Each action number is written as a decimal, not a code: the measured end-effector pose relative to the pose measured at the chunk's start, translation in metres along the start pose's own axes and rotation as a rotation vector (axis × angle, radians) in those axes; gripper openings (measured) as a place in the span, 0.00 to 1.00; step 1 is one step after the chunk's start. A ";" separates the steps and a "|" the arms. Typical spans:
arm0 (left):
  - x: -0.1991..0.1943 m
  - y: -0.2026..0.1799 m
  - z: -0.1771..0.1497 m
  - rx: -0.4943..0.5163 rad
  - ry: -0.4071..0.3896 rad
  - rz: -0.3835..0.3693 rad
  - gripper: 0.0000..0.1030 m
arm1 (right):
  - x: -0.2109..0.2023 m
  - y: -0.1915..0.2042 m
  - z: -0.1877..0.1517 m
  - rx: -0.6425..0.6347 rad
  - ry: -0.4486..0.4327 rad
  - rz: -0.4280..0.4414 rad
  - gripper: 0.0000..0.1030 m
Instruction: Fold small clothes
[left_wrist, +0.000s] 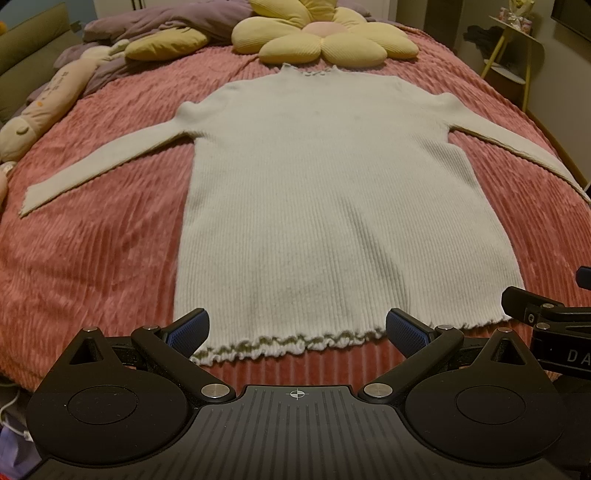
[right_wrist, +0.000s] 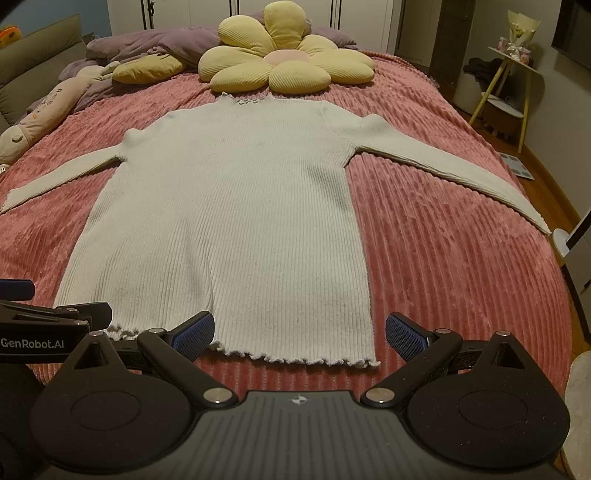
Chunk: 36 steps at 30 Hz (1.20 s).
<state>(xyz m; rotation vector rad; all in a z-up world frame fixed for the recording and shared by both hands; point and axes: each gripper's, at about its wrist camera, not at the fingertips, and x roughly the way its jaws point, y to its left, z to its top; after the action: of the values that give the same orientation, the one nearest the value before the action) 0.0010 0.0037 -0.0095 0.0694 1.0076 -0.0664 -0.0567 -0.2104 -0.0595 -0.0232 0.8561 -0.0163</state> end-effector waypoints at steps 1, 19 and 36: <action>0.000 0.000 0.000 0.000 0.000 0.000 1.00 | 0.000 0.000 0.000 0.000 -0.001 0.001 0.96; 0.003 0.000 0.003 -0.003 0.007 0.001 1.00 | 0.001 0.000 0.003 0.004 -0.008 0.020 0.96; 0.009 -0.003 0.003 -0.002 0.022 0.000 1.00 | 0.000 -0.004 0.003 0.013 -0.049 0.052 0.96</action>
<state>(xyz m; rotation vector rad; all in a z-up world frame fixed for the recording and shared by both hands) 0.0082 0.0001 -0.0159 0.0684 1.0293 -0.0645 -0.0547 -0.2147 -0.0577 0.0107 0.8074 0.0273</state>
